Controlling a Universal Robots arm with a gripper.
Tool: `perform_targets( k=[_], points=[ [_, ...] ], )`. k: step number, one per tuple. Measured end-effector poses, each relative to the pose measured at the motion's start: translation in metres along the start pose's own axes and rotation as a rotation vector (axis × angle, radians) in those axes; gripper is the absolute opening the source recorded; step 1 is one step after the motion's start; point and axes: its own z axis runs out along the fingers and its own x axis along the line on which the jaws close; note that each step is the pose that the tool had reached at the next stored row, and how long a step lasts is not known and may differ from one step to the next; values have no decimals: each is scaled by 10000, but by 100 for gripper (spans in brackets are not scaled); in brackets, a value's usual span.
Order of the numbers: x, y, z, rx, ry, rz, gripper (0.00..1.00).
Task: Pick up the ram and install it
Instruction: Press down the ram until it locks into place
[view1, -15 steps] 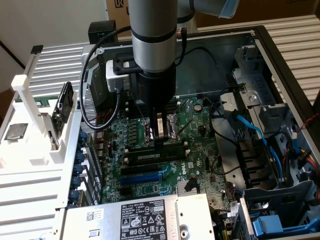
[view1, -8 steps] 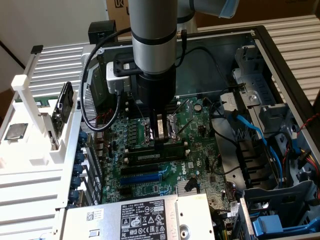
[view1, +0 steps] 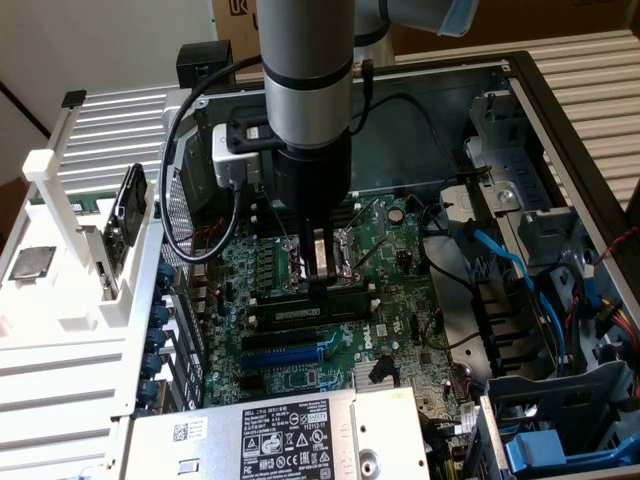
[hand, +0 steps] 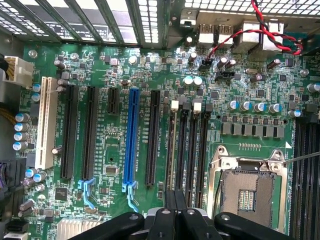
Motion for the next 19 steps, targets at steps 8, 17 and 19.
perform_targets(
  k=[8,17,19],
  points=[
    [8,5,2,-2,3,1,10],
    [8,4,12,-1,2,1,10],
    [8,5,16,-2,3,0,10]
  ],
)
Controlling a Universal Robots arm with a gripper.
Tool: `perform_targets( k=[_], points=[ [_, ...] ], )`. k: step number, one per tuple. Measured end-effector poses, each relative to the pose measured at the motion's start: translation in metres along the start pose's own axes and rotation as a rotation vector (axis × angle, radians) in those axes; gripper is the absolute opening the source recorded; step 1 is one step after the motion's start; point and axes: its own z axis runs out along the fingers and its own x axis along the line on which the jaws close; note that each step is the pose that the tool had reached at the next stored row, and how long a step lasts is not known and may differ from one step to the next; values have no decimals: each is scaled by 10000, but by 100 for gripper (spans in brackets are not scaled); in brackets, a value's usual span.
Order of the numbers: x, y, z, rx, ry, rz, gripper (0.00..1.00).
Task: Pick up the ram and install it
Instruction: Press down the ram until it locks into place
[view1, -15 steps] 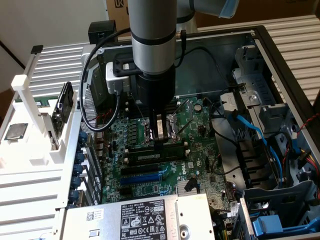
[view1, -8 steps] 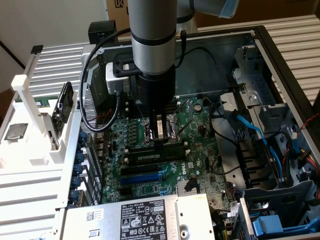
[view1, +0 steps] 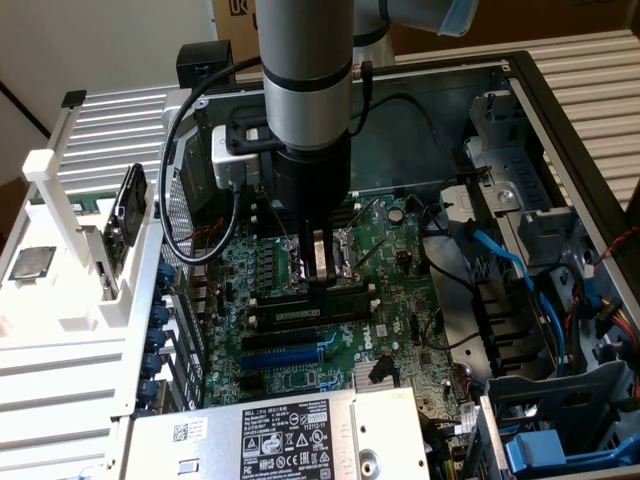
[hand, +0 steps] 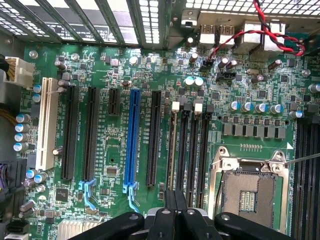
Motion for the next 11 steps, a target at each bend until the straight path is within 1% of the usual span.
perform_targets(
  k=[11],
  points=[
    [0,1,18,0,-3,1,10]
  ],
)
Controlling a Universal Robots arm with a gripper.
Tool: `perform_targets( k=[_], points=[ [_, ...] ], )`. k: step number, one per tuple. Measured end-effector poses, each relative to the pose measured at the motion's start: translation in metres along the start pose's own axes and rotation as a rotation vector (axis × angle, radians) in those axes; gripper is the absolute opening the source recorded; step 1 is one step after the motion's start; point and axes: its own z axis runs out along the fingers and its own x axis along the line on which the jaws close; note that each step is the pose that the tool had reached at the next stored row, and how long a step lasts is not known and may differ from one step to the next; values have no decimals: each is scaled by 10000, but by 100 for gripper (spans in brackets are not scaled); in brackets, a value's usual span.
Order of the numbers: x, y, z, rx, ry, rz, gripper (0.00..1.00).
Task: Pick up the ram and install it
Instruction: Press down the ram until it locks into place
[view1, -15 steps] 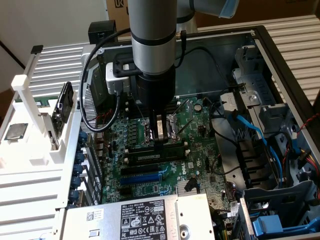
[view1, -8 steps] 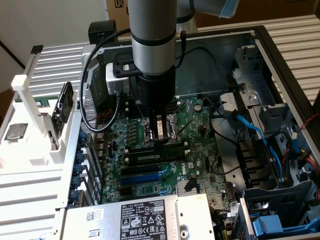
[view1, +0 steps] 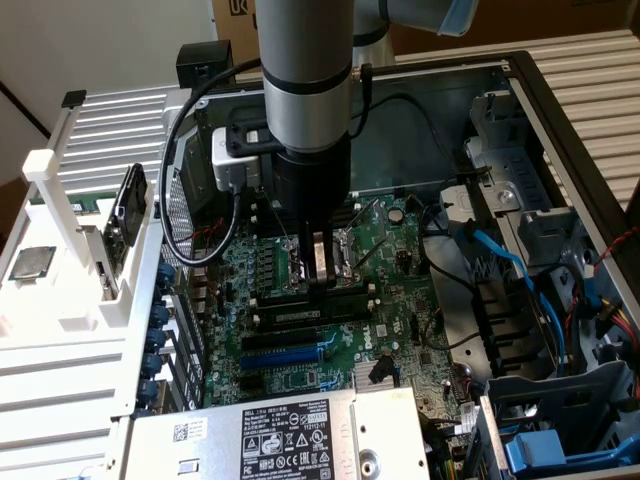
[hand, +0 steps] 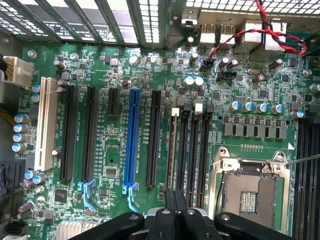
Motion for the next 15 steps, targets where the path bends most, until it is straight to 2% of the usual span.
perform_targets(
  k=[4,12,15],
  points=[
    [-2,0,-14,9,-15,0,10],
    [1,6,-247,2,-2,0,10],
    [1,7,-262,2,-3,0,10]
  ],
)
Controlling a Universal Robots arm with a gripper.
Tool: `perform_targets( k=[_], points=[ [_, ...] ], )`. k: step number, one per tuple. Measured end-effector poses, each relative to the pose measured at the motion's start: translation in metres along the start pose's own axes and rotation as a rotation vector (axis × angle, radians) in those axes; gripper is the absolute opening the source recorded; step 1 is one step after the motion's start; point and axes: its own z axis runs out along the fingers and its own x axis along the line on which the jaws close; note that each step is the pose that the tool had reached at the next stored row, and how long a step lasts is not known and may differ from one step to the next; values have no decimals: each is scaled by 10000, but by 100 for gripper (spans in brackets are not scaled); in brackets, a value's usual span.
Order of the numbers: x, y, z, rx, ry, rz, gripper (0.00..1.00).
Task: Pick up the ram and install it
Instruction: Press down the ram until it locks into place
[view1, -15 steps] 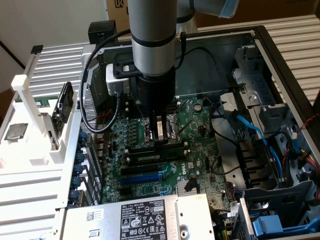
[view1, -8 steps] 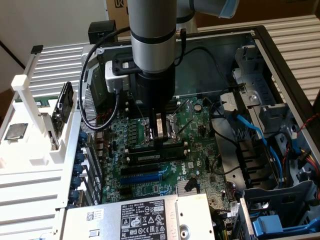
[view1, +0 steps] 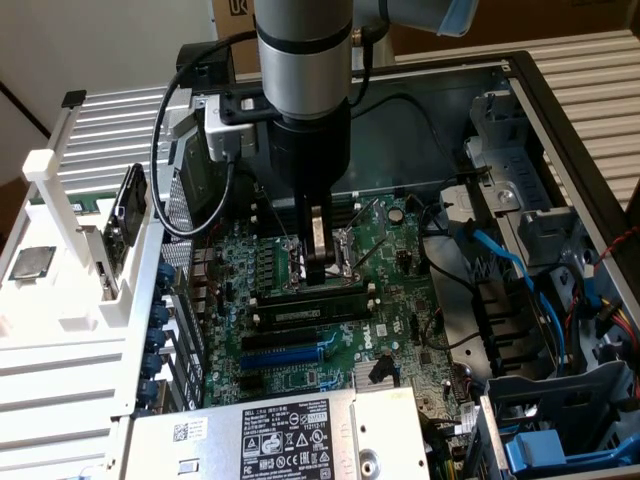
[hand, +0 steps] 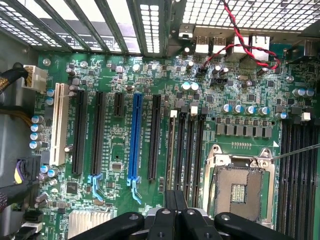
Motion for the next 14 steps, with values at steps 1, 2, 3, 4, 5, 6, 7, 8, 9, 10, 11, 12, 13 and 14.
perform_targets(
  k=[1,2,3,4,5,6,7,8,9,10,11,12,13,14],
  points=[
    [0,0,0,1,0,0,10],
    [0,0,0,0,0,0,10],
    [0,0,0,0,0,4,10],
    [0,0,-1,-1,-1,86,10],
    [0,0,-1,-2,-4,234,10],
    [0,0,-1,-3,-9,385,10],
    [0,0,-1,-4,-13,539,10],
    [0,0,-1,-5,-17,673,10],
    [0,0,-1,-6,-21,819,10],
    [0,0,-1,-7,-27,962,10],
    [0,0,-1,-7,-32,1109,10],
    [0,0,-1,-9,-36,1251,10],
    [0,0,-1,-10,-40,1391,10],
    [0,0,-1,-10,-45,1543,10]
  ],
)
